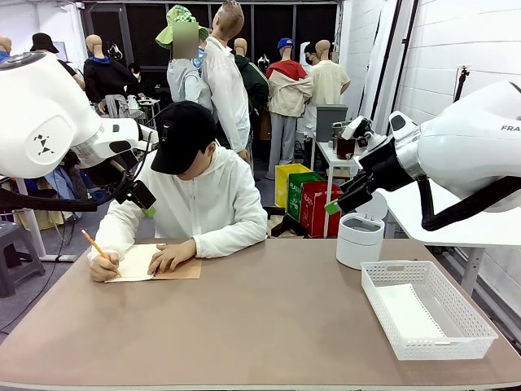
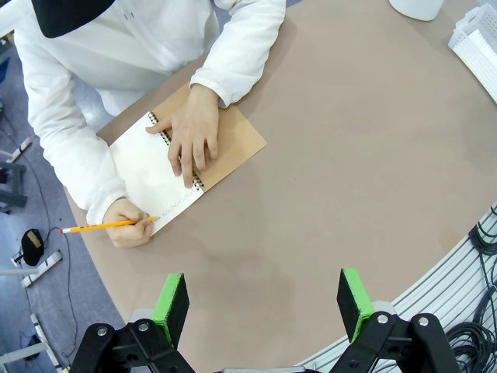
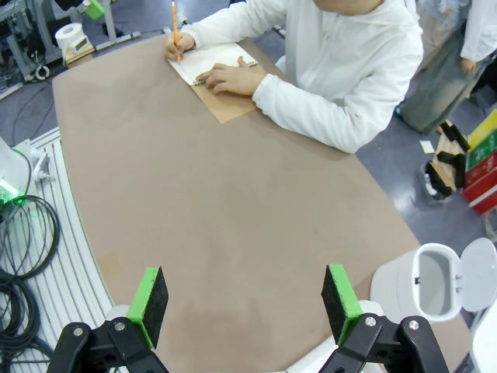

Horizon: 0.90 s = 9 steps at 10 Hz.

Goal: Sort the paper based on its condition.
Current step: If a person hands you a paper, place it in the Organizing basket , and if it's crumpled, put it in the Trash can.

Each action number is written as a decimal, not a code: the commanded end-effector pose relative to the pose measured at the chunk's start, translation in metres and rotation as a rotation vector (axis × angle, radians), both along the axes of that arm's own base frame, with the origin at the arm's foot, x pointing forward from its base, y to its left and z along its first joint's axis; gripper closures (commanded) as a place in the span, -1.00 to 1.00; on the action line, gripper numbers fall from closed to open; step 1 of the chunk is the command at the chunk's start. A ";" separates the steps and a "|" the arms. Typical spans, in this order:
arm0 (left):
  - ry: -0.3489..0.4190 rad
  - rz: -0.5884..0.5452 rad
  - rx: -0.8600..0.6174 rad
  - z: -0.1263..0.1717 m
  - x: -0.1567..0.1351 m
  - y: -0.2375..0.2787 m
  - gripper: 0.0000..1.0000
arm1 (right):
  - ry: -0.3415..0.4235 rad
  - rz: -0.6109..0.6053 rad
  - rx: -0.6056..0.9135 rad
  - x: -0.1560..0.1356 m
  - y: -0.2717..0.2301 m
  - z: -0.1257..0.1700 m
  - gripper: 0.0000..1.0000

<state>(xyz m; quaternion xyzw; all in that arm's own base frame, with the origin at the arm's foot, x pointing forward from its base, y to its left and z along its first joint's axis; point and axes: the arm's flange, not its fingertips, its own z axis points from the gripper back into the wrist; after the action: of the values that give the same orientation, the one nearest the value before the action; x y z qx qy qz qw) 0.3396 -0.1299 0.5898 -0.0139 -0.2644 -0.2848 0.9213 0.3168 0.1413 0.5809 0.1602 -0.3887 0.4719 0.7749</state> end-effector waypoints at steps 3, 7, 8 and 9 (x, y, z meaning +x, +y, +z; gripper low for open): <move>-0.002 -0.003 -0.001 0.000 0.000 0.001 -1.00 | -0.001 -0.004 -0.003 0.000 0.000 0.000 -1.00; -0.002 -0.003 -0.001 0.000 0.000 0.001 -1.00 | -0.001 -0.004 -0.003 0.000 0.000 0.000 -1.00; -0.002 -0.003 -0.001 0.000 0.000 0.001 -1.00 | -0.001 -0.004 -0.003 0.000 0.000 0.000 -1.00; -0.002 -0.003 -0.001 0.000 0.000 0.001 -1.00 | -0.001 -0.004 -0.003 0.000 0.000 0.000 -1.00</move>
<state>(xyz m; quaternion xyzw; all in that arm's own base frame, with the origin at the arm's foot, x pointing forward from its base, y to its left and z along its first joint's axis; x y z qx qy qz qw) 0.3396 -0.1299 0.5898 -0.0139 -0.2644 -0.2848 0.9213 0.3168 0.1413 0.5809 0.1602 -0.3887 0.4719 0.7749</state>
